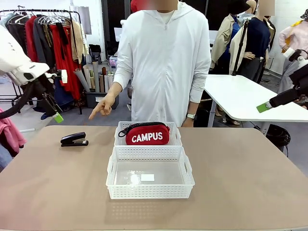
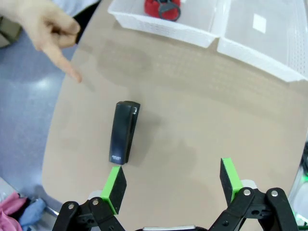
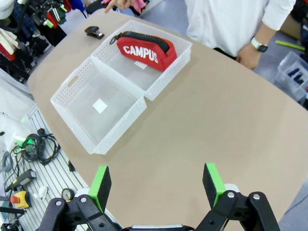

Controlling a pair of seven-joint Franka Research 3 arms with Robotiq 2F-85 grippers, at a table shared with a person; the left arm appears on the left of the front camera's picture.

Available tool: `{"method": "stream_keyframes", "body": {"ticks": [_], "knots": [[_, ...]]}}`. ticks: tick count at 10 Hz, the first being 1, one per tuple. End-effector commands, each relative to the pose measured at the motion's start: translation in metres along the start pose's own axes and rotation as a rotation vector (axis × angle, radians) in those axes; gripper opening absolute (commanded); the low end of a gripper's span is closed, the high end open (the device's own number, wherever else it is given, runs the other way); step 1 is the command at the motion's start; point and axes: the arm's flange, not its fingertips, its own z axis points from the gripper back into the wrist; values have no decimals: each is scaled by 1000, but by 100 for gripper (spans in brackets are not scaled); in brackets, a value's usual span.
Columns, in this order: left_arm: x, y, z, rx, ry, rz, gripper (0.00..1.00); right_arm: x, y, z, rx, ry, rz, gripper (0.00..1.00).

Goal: Distribute items into two baskets.
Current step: Pick up the Stapler that the person points to.

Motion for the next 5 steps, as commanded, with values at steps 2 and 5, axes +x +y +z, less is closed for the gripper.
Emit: {"method": "stream_keyframes", "body": {"ticks": [2,5], "knots": [[10,2,-19,-11,66,-159,100,0,0,1,0,-2,-2,100],[25,11,-47,-22,167,-256,100,0,0,1,0,-2,-2,100]]}}
